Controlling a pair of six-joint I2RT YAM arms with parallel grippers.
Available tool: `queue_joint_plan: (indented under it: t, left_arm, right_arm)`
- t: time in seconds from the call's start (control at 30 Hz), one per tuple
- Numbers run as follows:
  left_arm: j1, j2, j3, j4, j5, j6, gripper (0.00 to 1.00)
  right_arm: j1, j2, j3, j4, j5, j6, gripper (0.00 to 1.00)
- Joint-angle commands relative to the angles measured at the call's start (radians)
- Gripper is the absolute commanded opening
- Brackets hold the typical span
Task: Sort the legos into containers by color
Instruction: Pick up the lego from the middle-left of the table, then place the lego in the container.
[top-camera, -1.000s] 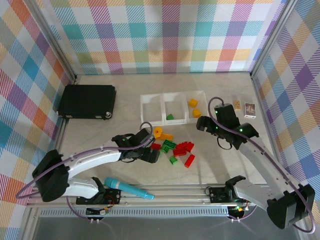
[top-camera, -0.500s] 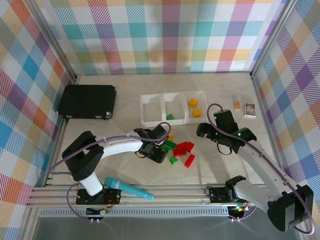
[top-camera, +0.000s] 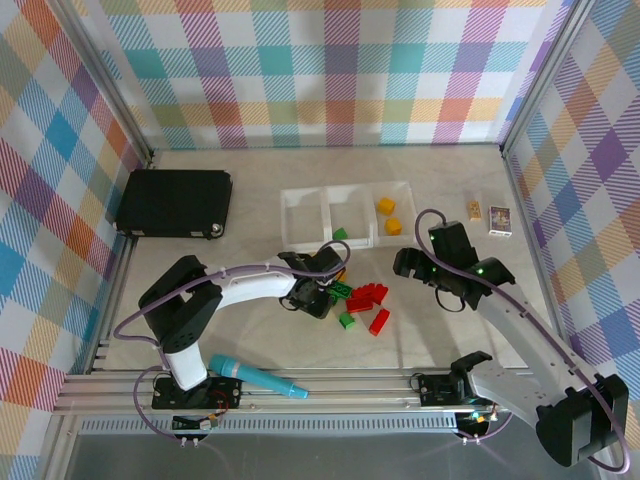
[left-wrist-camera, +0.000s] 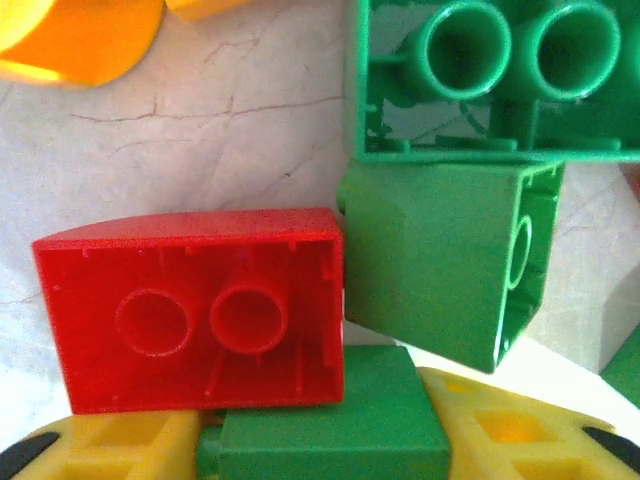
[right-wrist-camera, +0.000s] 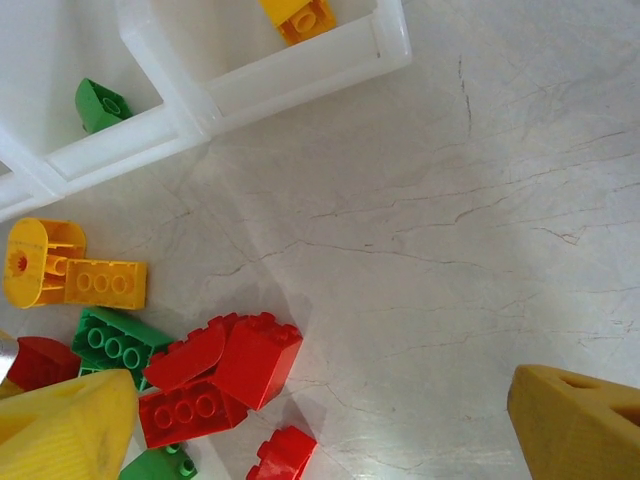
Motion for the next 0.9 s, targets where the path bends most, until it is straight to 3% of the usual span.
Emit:
queue_joint_plan:
  t: [0.0, 0.17, 0.37, 0.53, 0.87]
  left_arm:
    - [-0.009, 0.018, 0.028, -0.038, 0.008, 0.003, 0.36]
    - [-0.009, -0.042, 0.065, -0.072, 0.020, -0.008, 0.29]
    - [-0.007, -0.094, 0.223, -0.168, -0.026, 0.027, 0.32]
    - [0.014, 0.021, 0.453, -0.258, -0.067, 0.102, 0.32]
    - [0.146, 0.303, 0.849, -0.307, -0.077, 0.193, 0.32]
  right_arm:
    - [-0.004, -0.018, -0.020, -0.033, 0.010, -0.015, 0.95]
    - [-0.008, -0.047, -0.042, -0.049, 0.036, -0.027, 0.95]
    - [-0.018, -0.084, -0.055, -0.057, 0.083, -0.025, 0.95]
    - [-0.025, -0.091, -0.072, -0.034, 0.087, -0.021, 0.96]
    - [-0.027, -0.122, -0.110, -0.042, 0.068, 0.006, 0.96]
